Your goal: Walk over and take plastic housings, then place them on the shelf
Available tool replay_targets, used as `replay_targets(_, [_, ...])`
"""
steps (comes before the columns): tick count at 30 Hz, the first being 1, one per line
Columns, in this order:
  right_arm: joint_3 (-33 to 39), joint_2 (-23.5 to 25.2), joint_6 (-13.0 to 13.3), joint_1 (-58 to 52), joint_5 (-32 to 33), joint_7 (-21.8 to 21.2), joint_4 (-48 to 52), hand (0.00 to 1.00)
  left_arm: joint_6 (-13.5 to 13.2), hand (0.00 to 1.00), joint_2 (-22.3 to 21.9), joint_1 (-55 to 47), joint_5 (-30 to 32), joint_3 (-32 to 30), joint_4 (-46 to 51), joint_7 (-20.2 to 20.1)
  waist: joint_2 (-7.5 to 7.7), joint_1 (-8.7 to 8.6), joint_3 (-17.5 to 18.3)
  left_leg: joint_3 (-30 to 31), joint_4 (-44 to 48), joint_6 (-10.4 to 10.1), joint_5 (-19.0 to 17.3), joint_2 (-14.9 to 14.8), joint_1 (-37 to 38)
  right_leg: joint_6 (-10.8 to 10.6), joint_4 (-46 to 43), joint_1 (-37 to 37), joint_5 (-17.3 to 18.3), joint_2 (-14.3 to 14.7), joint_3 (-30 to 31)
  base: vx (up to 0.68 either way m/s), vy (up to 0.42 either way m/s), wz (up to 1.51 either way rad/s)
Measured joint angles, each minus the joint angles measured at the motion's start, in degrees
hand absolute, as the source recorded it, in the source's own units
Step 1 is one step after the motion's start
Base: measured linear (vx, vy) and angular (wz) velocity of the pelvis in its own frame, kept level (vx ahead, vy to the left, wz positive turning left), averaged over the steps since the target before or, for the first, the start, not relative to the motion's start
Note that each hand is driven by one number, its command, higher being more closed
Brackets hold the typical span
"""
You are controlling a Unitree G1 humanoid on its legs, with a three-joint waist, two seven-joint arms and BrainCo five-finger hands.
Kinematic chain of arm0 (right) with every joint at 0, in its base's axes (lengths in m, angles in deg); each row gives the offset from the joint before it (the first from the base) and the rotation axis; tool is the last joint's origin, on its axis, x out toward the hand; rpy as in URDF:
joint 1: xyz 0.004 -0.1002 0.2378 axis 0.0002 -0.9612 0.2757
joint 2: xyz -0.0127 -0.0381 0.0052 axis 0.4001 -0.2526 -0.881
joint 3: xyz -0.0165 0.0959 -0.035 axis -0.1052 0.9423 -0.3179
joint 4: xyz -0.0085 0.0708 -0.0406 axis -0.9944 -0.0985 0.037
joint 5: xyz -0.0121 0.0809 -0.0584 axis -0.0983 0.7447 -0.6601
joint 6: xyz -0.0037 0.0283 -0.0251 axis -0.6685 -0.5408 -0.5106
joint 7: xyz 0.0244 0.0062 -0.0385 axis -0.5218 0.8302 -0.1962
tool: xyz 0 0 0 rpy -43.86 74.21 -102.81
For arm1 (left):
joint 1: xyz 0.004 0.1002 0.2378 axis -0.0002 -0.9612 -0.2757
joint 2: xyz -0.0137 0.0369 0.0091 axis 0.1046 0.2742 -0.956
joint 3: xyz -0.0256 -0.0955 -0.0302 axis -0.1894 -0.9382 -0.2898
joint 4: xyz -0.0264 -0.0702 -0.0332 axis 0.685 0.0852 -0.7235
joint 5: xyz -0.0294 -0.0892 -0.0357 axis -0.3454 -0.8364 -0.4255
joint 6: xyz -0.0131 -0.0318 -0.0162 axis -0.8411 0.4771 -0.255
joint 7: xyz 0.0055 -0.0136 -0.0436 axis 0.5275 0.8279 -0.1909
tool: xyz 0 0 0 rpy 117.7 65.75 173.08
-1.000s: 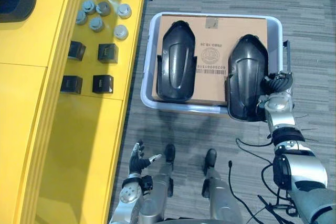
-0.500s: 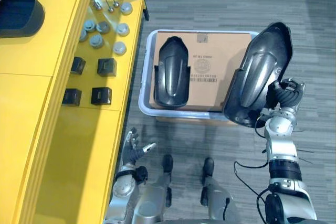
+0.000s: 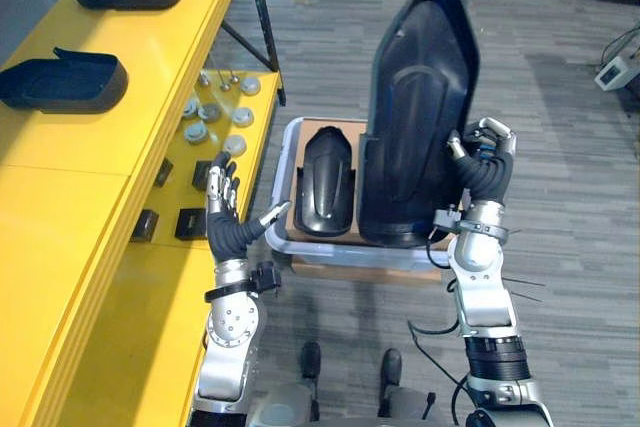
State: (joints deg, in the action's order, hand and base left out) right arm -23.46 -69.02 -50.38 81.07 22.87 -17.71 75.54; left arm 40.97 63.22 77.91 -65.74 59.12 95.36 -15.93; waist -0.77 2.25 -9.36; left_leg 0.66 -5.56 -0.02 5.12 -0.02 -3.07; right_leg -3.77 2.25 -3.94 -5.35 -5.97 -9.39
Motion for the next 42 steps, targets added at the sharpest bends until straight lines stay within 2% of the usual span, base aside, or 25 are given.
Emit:
replay_targets(8, [-6.2, 2.5, 0.0, -0.9, -4.6, -0.5, 0.4, 1.0, 1.6, 0.0, -0.1, 0.8, 8.6, 5.9, 1.3, 0.5, 0.55, 0.0, 3.0, -0.9, -0.3, -0.3, -0.2, 0.0, 1.0, 0.1, 0.1, 0.7, -0.1, 0.0, 0.5, -0.02, 0.004, -0.03])
replay_targets(16, [-12.1, 4.3, 0.0, -1.6, -4.8, -0.9, 2.5, 1.0, 4.3, 0.0, -0.1, 5.0, 10.6, 10.4, -2.5, 0.6, 0.83, -0.13, 4.6, -1.2, -0.3, 0.0, 0.0, 0.0, 1.2, 0.0, 0.2, 0.8, -0.3, 0.0, 1.0, 0.01, 0.001, -0.02])
replay_targets(17, [-12.7, 4.3, 0.0, -1.8, -4.8, -0.9, 2.5, 1.0, 4.9, 1.0, -0.1, 5.2, 10.7, 10.7, -3.8, 0.6, 0.86, -0.21, 4.9, -1.4, -0.3, 0.0, 0.0, 0.0, 1.2, 0.0, 0.3, 0.7, -0.4, 0.0, 1.2, 0.01, 0.008, -0.06])
replay_targets(25, [-15.1, 4.2, 0.0, -3.6, -3.7, -0.9, 3.1, 1.0, 6.3, 1.0, 0.0, 5.3, 9.3, 11.3, -7.7, 1.7, 0.95, -1.37, 6.2, -2.4, -0.4, -0.2, -0.1, 0.0, 1.5, 0.0, 0.8, 0.8, -0.7, 0.1, 2.1, 0.0, 0.004, -0.06])
replay_targets(26, [-15.3, 4.2, 0.0, -4.2, -3.6, -0.9, 3.3, 0.0, 6.4, 1.0, 0.0, 5.3, 9.0, 11.4, -8.2, 1.7, 0.88, -1.54, 6.5, -2.4, -0.4, -0.3, -0.2, 0.0, 1.5, 0.0, 0.8, 0.8, -0.7, 0.1, 2.1, -0.01, 0.005, -0.07])
replay_targets(30, [-16.5, 4.0, 0.0, -5.5, -1.9, -1.1, 3.8, 0.0, 6.4, 1.0, 0.1, 5.3, 7.8, 11.6, -9.5, 1.8, 0.87, -1.52, 8.0, -2.4, -0.4, -0.5, -0.4, -0.1, 1.6, 0.2, 0.9, 0.7, -0.5, 0.2, 2.4, 0.0, 0.002, -0.03])
replay_targets(38, [-18.7, 1.9, 3.0, -6.5, 4.0, -4.8, 4.2, 0.0, 6.7, 1.0, 1.3, 5.2, 7.0, 10.3, -10.1, 1.4, 0.95, -1.48, 9.6, -2.5, -0.4, -0.5, -0.4, -0.2, 1.7, 0.2, 0.9, 0.8, -0.5, 0.4, 2.5, 0.0, 0.0, 0.0])
replay_targets(42, [-16.0, -1.3, 6.2, -6.7, 15.5, -11.7, 4.2, 0.0, 6.8, 1.0, 1.3, 4.8, 7.1, 7.2, -10.1, -0.9, 1.03, -1.44, 9.6, -2.4, -0.4, -0.5, -0.4, -0.3, 1.8, 0.1, 0.9, 1.0, -0.4, 0.4, 2.5, 0.0, 0.0, 0.0])
